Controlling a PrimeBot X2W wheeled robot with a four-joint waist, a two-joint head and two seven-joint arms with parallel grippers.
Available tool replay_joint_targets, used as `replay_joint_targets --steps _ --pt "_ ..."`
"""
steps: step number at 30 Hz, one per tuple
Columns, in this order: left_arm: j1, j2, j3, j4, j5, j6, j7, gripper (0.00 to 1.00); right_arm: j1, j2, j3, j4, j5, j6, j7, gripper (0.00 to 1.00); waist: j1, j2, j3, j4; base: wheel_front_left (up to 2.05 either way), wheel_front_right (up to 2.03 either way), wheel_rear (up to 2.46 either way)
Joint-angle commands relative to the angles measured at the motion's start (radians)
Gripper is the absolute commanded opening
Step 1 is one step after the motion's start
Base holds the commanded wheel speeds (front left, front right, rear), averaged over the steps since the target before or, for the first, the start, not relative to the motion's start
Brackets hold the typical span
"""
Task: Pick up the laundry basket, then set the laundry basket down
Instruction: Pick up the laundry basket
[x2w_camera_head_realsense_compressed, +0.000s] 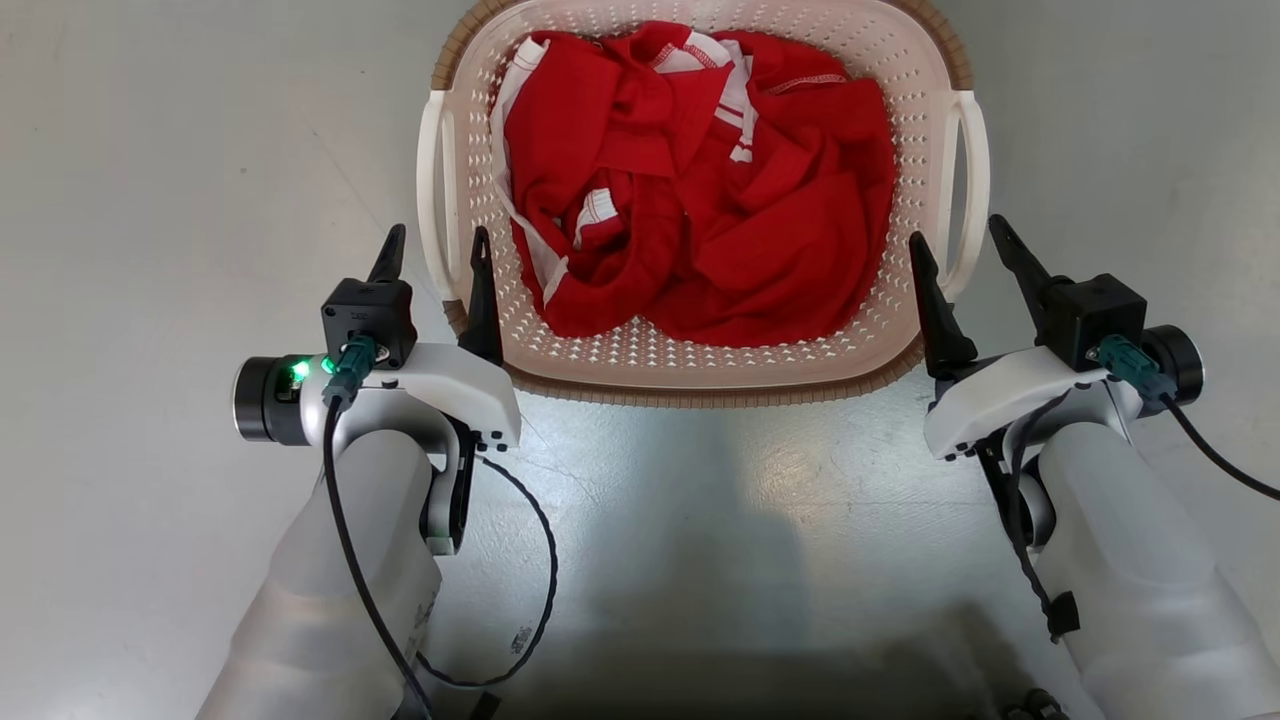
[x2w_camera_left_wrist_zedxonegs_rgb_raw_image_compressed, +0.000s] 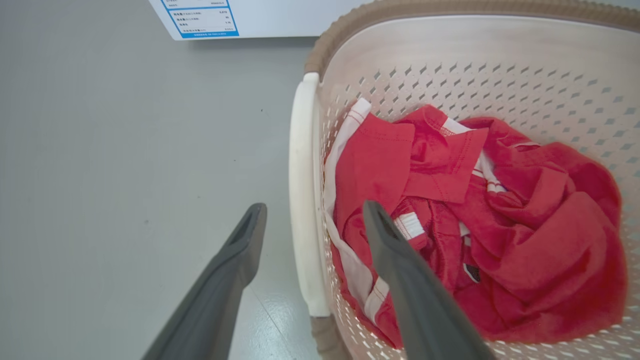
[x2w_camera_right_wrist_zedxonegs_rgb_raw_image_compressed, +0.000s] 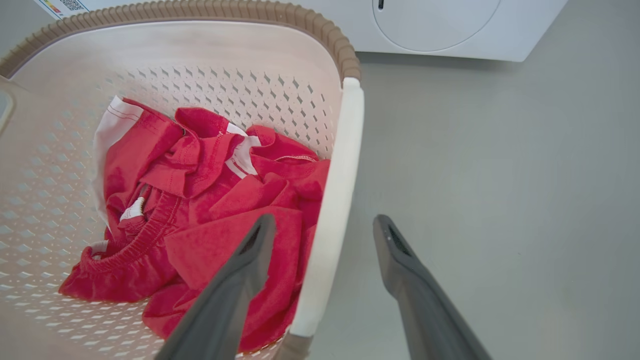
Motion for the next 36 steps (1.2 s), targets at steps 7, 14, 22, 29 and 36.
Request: replay_joint_targets --steps 7,14,22,29,36 --pt "0.004 0.024 0.006 -0.003 -0.019 0.005 -0.005 1.0 0.028 0.014 0.035 -0.005 0.013 0.003 -0.014 1.0 0.0 0.0 0.015 0.001 0.0 0.0 0.0" --pt "-0.007 0.024 -0.001 0.009 -0.029 0.004 -0.005 1.0 0.02 0.014 0.046 0.001 0.021 0.003 -0.014 1.0 0.0 0.0 0.027 -0.002 0.0 0.0 0.0" --pt "-0.016 0.024 -0.011 0.022 -0.034 0.004 -0.005 0.97 0.013 0.014 0.061 0.011 0.029 0.003 -0.014 1.0 0.0 0.0 0.032 -0.005 0.0 0.0 0.0" --pt "-0.02 0.024 -0.016 0.024 -0.036 0.005 -0.005 0.96 0.009 0.014 0.067 0.016 0.035 0.003 -0.014 1.0 0.0 0.0 0.033 -0.005 0.0 0.0 0.0" --pt "-0.023 0.024 -0.017 0.024 -0.031 0.004 -0.005 0.93 0.004 0.014 0.069 0.019 0.044 0.003 -0.014 1.0 0.0 0.0 0.036 -0.006 0.0 0.0 0.0"
